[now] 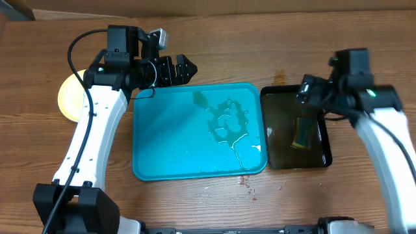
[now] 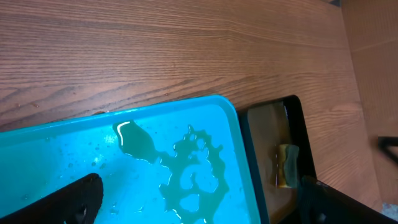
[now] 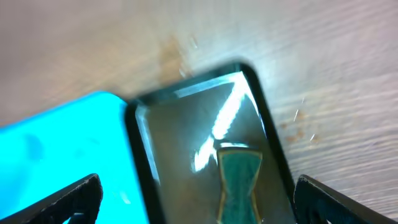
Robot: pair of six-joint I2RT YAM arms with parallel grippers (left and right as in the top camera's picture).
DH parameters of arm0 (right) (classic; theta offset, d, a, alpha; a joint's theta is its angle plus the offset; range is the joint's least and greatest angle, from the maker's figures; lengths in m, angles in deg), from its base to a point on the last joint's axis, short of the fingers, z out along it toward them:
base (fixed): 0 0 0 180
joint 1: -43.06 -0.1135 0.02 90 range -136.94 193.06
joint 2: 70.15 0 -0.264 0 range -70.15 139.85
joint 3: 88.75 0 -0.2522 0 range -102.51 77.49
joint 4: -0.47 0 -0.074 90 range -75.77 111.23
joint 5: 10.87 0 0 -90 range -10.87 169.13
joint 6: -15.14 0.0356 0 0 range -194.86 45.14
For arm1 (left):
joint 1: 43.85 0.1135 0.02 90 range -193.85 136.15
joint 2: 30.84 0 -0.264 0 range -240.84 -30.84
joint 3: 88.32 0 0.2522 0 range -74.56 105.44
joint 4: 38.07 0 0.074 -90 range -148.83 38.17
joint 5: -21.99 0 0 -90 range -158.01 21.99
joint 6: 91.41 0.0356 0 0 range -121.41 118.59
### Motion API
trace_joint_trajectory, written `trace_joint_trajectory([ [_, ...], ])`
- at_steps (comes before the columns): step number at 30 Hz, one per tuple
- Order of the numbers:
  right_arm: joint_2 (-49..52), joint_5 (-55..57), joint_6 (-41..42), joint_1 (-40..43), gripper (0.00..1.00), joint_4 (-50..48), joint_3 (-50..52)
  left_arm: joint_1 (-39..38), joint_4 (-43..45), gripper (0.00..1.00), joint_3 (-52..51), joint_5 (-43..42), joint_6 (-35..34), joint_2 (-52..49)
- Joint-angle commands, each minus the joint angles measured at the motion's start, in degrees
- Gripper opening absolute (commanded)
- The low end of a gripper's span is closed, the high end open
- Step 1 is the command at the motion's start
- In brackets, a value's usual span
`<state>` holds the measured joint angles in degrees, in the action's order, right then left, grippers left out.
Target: Clean dirty plates on tray and stack at the side
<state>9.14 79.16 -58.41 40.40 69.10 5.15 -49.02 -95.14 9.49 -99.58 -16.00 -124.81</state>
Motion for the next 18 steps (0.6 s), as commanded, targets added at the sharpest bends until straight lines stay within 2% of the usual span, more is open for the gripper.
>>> trace_joint_trajectory([
  [1, -14.2, 0.3, -0.4, 0.0, 1.0, -0.3, -0.5, -0.2, 0.0, 1.0, 0.5, -0.9, 0.9, -0.6],
  [6, -29.9, 0.3, -0.4, -0.8, 1.0, -0.3, -0.5, -0.2, 0.0, 1.0, 0.5, -0.9, 0.9, -0.6],
  [14, -55.0, 2.9, -0.4, -8.5, 1.0, 0.0, -0.4, -0.2, 0.0, 1.0, 0.5, -0.9, 0.9, -0.6],
  [18, -62.5, 6.4, -2.0, -8.4, 1.0, 1.3, 0.7, -0.2, 0.0, 1.0, 0.5, -0.9, 0.9, -0.6],
])
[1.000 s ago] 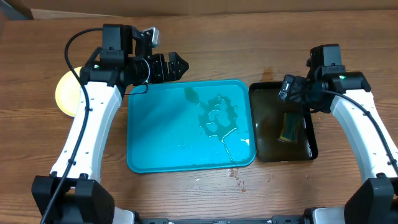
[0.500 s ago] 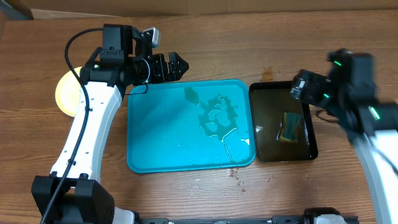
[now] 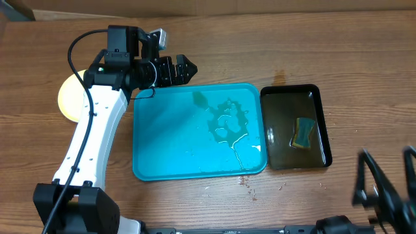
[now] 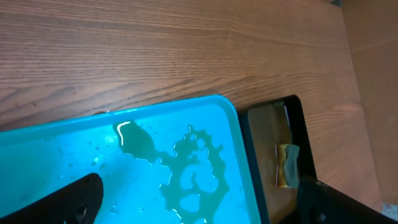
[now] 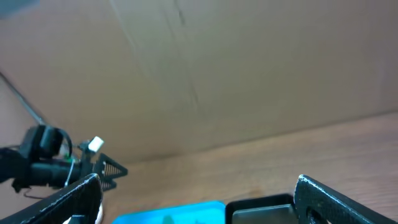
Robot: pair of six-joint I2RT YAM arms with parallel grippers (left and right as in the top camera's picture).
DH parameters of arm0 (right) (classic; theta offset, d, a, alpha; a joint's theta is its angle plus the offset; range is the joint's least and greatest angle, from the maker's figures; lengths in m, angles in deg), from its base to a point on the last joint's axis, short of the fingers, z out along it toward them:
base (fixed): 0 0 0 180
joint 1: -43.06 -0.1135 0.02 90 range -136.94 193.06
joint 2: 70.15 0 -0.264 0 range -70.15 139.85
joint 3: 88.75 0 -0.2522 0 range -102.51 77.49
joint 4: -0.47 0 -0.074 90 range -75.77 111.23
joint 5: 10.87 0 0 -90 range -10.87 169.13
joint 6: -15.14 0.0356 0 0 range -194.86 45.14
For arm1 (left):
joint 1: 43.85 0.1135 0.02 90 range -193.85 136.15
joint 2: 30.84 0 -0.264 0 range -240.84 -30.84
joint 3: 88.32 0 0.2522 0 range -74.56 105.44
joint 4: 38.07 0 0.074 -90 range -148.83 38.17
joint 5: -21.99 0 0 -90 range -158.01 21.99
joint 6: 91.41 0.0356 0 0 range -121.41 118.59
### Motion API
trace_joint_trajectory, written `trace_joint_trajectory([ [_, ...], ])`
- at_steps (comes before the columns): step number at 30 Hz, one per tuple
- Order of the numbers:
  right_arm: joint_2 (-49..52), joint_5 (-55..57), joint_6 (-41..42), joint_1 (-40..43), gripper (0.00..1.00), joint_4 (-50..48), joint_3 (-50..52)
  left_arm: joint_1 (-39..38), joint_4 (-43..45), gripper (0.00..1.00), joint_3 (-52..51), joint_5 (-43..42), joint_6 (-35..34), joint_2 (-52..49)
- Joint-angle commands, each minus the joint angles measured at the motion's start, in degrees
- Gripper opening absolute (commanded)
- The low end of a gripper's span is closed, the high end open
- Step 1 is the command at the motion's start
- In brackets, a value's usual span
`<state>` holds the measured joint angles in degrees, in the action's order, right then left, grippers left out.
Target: Clean dirty plates on tray and stack at the side
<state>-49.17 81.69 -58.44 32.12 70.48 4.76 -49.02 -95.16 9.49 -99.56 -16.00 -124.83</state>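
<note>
A wet turquoise tray (image 3: 169, 153) lies mid-table with a puddle (image 3: 227, 120) and no plate on it. A yellow plate (image 3: 68, 97) sits at the table's left, partly hidden by my left arm. My left gripper (image 3: 185, 70) hovers open over the tray's far left corner; the left wrist view shows the tray (image 4: 74, 149) below its fingers (image 4: 81, 199). My right gripper (image 3: 387, 179) is open at the near right corner, pulled back and pointing across the table; its wrist view catches the tray (image 5: 168, 214) and my left gripper (image 5: 106, 169) far off.
A black bin (image 3: 318, 123) of murky water stands right of the tray with a green-and-yellow sponge (image 3: 303, 132) lying in it. A brown stain (image 3: 279, 78) marks the wood behind the bin. Small drips (image 3: 247, 182) lie in front of the tray.
My right arm has left its place over the black bin and now sits at the near right corner, its gripper open and empty. The sponge stays in the bin. The left arm is unmoved.
</note>
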Motion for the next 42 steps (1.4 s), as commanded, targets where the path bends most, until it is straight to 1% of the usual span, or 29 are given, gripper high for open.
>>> trace_joint_trajectory([
  [1, -5.4, 3.8, -3.4, 0.3, 1.0, -0.7, 1.9, -0.2, 0.1, 1.0, 0.5, -0.9, 0.9, -0.6],
  [2, -7.8, 3.8, -6.4, 1.2, 1.0, -3.7, 4.5, -0.2, 0.0, 1.0, 0.5, -0.9, 0.9, -0.6],
  [5, -11.2, 3.8, -10.8, 2.6, 1.0, -12.7, 11.5, -0.2, 0.1, 1.0, 0.5, -0.9, 0.9, -0.6],
  [6, -13.4, 3.8, -12.2, 3.6, 1.0, -21.8, 18.0, -0.2, 0.1, 1.0, 0.5, -0.9, 0.9, -0.6],
  [14, -18.9, -1.5, -12.2, 4.9, 1.0, -58.0, 45.1, -0.2, 0.0, 1.0, 0.5, -0.9, 0.9, -0.6],
  [17, -19.2, -4.0, -12.2, 4.9, 1.0, -66.9, 53.6, -0.2, 0.1, 1.0, 0.5, -0.9, 0.9, -0.6],
  [20, -19.2, -6.1, -12.1, 4.9, 1.0, -72.4, 60.4, -0.2, 0.0, 1.0, 0.5, -0.9, 0.9, -0.6],
  [24, -20.2, -6.8, -12.0, 4.9, 1.0, -73.9, 67.0, -0.2, 0.1, 1.0, 0.5, -0.9, 0.9, -0.6],
  [30, -20.8, -6.7, -12.0, 5.0, 1.0, -71.6, 71.0, -0.2, 0.0, 1.0, 0.5, -0.9, 0.9, -0.6],
  [32, -20.8, -6.7, -12.0, 5.0, 1.0, -68.8, 72.0, -0.2, 0.1, 1.0, 0.5, -0.9, 0.9, -0.6],
  [35, -20.8, -6.0, -12.0, 5.0, 1.0, -61.0, 72.3, -0.2, 0.0, 1.0, 0.5, -0.9, 0.9, -0.6],
  [39, -20.8, -5.4, -12.5, 5.0, 1.0, -56.2, 72.3, -0.2, 0.1, 1.0, 0.5, -0.9, 0.9, -0.6],
  [42, -20.8, -5.7, -14.8, 5.0, 1.0, -52.3, 72.3, -0.2, 0.0, 1.0, 0.5, -0.9, 0.9, -0.6],
])
